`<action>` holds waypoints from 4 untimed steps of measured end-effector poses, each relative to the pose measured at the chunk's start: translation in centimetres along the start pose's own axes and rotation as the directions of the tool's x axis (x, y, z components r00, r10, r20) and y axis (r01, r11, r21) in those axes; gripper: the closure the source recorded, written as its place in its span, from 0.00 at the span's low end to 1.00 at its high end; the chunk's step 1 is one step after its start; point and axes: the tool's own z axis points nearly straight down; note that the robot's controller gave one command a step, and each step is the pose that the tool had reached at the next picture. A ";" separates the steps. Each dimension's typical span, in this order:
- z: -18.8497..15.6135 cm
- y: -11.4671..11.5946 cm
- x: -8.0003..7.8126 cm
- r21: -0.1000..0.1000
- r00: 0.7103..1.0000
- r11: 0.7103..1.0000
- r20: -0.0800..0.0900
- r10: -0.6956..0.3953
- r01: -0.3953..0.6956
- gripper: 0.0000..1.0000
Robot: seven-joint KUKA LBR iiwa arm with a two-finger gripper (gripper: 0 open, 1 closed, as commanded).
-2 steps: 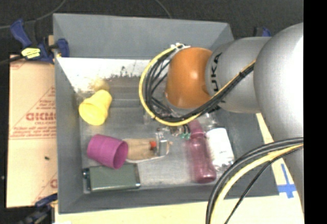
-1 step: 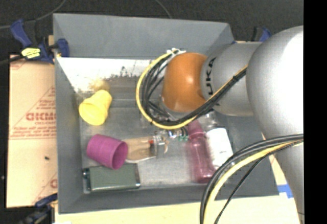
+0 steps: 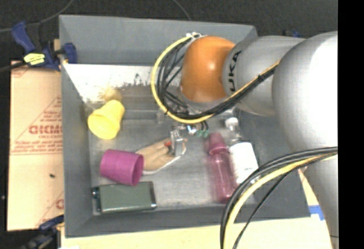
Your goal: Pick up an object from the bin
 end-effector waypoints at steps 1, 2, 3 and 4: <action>0.0 4.0 4.4 -0.002 1.000 1.000 -0.001 -0.011 0.011 0.00; -0.2 2.6 2.8 -0.004 0.999 0.999 0.011 0.032 -0.031 1.00; -0.2 2.6 2.8 -0.004 0.999 0.999 0.011 0.032 -0.032 1.00; -0.6 2.6 2.9 -0.004 0.999 0.999 0.011 0.032 -0.032 1.00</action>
Offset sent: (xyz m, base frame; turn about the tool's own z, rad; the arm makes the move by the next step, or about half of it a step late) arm -0.0348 0.0197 -0.0032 0.0371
